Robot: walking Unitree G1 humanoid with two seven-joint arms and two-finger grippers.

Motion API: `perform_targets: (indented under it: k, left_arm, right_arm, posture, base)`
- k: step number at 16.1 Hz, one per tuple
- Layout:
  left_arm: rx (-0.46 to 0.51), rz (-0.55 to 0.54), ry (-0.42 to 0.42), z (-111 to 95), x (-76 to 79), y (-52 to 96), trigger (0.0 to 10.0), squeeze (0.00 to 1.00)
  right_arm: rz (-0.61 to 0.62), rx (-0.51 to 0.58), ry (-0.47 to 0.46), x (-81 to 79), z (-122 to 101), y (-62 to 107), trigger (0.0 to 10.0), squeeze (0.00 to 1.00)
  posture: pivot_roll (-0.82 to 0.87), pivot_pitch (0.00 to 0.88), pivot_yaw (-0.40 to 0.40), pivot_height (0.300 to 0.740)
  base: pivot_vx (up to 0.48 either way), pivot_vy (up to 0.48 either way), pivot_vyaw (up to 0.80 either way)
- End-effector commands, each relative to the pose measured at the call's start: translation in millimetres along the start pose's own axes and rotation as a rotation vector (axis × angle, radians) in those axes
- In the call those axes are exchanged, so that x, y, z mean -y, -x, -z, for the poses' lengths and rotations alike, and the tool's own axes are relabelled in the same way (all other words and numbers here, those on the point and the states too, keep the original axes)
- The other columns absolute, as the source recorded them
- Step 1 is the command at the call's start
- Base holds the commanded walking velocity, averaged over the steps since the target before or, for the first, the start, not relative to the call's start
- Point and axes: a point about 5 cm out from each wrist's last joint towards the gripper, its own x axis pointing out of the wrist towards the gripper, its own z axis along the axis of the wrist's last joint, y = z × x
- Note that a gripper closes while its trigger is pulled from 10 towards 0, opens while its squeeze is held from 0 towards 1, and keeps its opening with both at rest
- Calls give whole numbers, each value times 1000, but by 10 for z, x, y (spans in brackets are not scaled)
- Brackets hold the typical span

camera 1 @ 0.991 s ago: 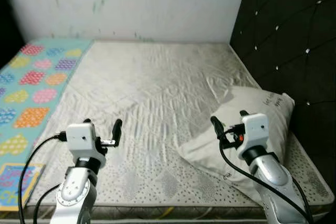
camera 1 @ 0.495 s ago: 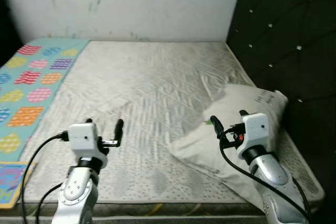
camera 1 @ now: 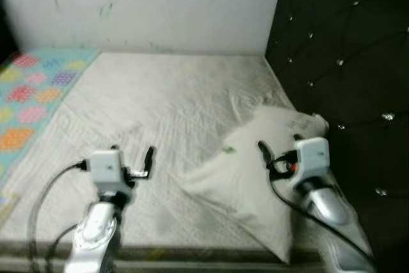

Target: Clean up the room

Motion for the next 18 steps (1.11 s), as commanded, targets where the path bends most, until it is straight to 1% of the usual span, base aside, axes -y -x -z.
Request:
perform_targets:
  k: [1,2,4,7,13,14,16,17,18]
  left_arm:
    - [11,3,-4,-40,15,-27,10000,0]
    - [11,3,-3,-39,15,-28,10000,0]
    - [21,0,4,-45,11,-32,10000,0]
    - [26,-5,3,-44,-6,-39,10000,0]
    - [52,2,-29,-111,-28,-88,10000,0]
    - [62,1,-34,-143,-37,-92,10000,0]
    - [67,-4,-42,-163,-63,-88,10000,0]
    - [76,-4,-46,-185,-51,-105,10000,0]
    - [108,6,-60,-266,-21,-126,10000,0]
  right_arm:
    - [3,6,15,44,-33,7,10000,0]
    - [-3,4,18,44,-28,19,10000,0]
    - [-8,-2,35,80,-4,34,10000,0]
    - [6,6,39,94,-19,-9,10000,0]
    - [22,-4,66,121,-27,-81,10000,0]
    - [19,-2,65,99,-21,-102,10000,0]
    - [-32,-33,-33,12,53,-116,10000,0]
    - [-42,-24,-20,-12,33,-137,10000,0]
    - [-46,-14,-22,-47,-8,-183,10000,0]
  posture:
    - [-112,0,-11,740]
    - [-112,0,-11,740]
    - [-111,0,-7,740]
    - [-108,0,-8,740]
    - [-80,4,-16,740]
    - [-69,0,-12,740]
    - [-59,0,-9,740]
    - [-49,0,-9,740]
    - [-46,0,-8,740]
  base:
    - [0,-368,0]
    - [0,-364,0]
    - [0,0,0]
    - [0,0,0]
    - [0,0,0]
    - [0,0,0]
    - [0,0,0]
    - [0,0,0]
    - [0,0,0]
